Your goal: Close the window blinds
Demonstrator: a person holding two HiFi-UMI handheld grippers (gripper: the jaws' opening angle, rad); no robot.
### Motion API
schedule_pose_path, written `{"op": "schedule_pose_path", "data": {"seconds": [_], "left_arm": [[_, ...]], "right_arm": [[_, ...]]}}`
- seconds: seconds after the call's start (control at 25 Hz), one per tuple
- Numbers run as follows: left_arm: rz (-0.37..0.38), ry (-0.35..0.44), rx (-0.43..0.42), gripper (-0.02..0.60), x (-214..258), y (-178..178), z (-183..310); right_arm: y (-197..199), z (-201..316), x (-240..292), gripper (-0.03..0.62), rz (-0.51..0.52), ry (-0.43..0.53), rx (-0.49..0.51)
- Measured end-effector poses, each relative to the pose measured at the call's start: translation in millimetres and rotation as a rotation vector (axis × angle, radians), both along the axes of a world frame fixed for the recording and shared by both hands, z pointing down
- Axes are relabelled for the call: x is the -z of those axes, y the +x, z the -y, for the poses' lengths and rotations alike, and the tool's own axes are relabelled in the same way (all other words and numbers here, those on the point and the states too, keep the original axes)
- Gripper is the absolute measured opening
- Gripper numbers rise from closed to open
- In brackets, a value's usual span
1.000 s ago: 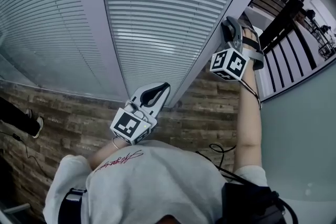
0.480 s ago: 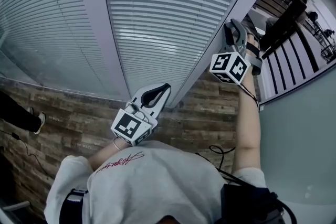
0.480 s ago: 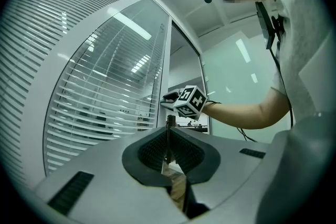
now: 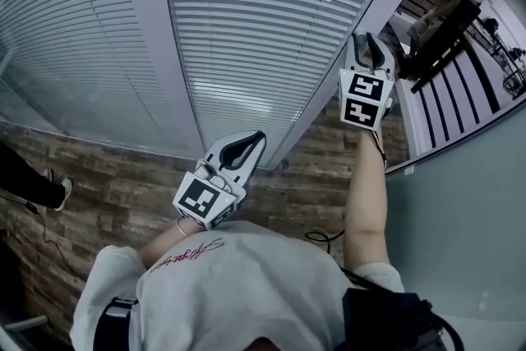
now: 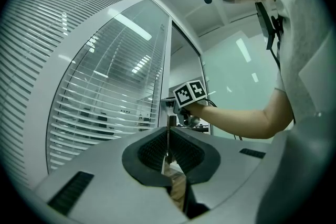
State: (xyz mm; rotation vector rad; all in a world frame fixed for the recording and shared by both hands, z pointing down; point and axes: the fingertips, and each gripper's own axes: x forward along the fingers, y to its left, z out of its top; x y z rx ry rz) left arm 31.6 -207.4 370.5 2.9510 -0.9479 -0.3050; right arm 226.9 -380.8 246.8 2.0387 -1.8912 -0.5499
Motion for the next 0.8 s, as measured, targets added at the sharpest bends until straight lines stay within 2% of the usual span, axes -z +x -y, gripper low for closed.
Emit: {"op": "schedule_pose_path", "data": {"seconds": [0.44,0.8], "left_arm": [[0.003,0.003,-0.003,0.020,2.0,-1.2,-2.0],[0.014,0.011,-0.026,0.020,4.8,7.2,-7.4]], "right_arm": [[7.2,2.0,0.9,0.132,0.485,0.027,-0.002],[10.6,-0.7,3.5,0.132,0.708,0.045,0.013]]}}
